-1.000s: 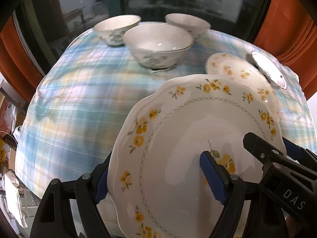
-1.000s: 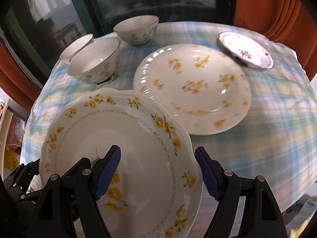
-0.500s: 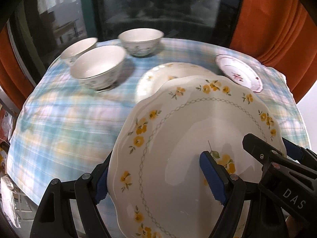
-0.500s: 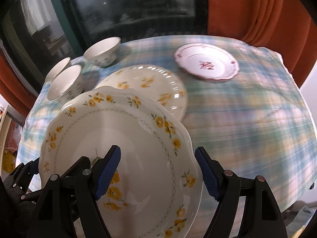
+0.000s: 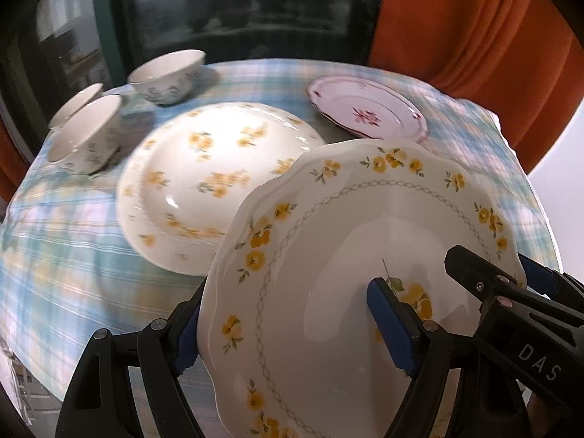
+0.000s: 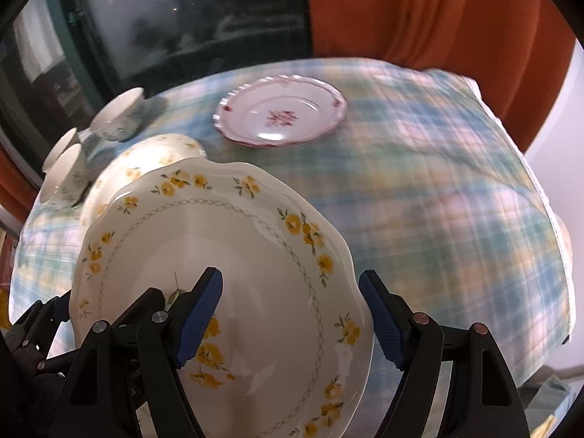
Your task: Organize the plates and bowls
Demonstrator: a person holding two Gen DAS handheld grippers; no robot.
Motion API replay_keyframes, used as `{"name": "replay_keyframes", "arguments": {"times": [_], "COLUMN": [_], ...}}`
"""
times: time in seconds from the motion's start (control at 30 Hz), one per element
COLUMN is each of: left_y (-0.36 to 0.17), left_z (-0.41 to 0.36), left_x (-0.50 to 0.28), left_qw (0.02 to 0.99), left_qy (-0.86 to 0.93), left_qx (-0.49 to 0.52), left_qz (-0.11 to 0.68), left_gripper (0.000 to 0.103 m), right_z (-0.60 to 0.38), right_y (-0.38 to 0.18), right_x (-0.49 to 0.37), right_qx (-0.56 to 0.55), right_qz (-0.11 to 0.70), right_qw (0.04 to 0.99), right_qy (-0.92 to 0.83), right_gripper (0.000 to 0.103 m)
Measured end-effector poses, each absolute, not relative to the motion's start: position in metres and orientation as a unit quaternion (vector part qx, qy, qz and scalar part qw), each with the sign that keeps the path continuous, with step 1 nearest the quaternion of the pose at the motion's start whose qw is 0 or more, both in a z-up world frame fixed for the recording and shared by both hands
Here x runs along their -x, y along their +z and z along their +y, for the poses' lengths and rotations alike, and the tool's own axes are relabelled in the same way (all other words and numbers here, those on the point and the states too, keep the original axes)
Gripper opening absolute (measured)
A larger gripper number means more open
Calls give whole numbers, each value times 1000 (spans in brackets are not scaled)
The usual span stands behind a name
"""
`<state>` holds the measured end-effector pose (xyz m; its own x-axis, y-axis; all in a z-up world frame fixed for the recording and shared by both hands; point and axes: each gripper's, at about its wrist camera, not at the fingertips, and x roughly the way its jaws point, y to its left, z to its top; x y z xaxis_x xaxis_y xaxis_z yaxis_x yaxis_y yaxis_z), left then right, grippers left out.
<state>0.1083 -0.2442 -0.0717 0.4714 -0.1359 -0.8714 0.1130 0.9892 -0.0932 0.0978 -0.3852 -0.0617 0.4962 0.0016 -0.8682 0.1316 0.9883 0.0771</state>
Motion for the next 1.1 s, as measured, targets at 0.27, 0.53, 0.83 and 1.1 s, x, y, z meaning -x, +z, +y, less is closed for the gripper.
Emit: {"name": "replay_keyframes", "arguments": {"times": [0.27,0.53,0.83,1.1], "left_y": [-86,-107,-118,-118], "left_z": [-283,-297,-295,-296], "left_x": [-110,-116,-126,-131], "left_qw": [844,824,815,799], "left_qy": [-96,-94,-79,-100], "left_qx": [-4,-10,-4,-6], "left_qz": [528,558,575,593], "left_gripper": [82,82,83,88], "right_z": [-426,-445,-443,-445], "right_y": [-75,-95,-113,-113], "right_x": [-89,-89,-105,-110], "right_qx": [-78,-94,-97,-97], "right_qz": [513,534,552,563], "right_qw": [852,837,826,819], "right_qy": [-62,-71,-55,-59], "right_gripper": [80,80,79,80]}}
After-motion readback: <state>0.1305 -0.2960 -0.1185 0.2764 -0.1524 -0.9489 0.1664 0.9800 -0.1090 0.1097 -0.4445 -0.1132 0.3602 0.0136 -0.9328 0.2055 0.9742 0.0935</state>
